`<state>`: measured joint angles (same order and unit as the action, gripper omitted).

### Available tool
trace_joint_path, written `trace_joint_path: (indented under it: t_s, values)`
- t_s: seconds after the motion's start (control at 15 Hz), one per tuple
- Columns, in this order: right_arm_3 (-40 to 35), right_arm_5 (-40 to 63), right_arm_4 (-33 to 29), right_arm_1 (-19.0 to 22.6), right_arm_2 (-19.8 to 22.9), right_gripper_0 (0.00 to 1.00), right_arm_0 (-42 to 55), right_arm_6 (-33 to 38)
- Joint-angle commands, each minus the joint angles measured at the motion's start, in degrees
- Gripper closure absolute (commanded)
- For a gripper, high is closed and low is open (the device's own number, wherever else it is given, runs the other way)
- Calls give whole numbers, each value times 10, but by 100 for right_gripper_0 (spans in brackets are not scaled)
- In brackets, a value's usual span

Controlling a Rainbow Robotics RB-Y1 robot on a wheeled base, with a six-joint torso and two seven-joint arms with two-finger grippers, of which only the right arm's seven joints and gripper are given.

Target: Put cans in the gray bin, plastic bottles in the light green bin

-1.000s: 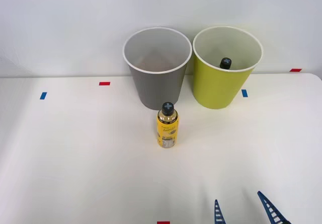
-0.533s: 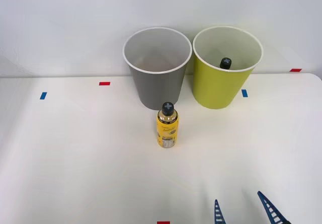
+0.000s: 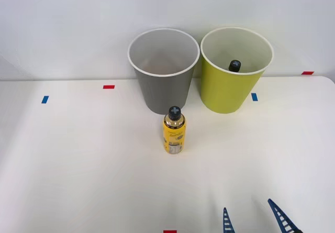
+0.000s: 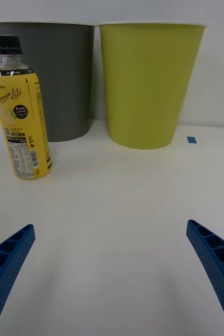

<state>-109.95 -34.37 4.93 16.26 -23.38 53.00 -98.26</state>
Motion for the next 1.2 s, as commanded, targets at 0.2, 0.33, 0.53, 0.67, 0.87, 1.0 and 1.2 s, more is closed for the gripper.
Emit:
trace_joint_path:
  t_s: [0.2, 0.33, 0.53, 0.67, 0.87, 1.0, 1.2]
  values:
    - [0, 0, 0, 0, 0, 0, 0, 0]
    - [0, 0, 0, 0, 0, 0, 0, 0]
    - [0, 0, 0, 0, 0, 0, 0, 0]
    - [0, 0, 0, 0, 0, 0, 0, 0]
    - [0, 0, 0, 0, 0, 0, 0, 0]
    - [0, 0, 0, 0, 0, 0, 0, 0]
    - [0, 0, 0, 0, 0, 0, 0, 0]
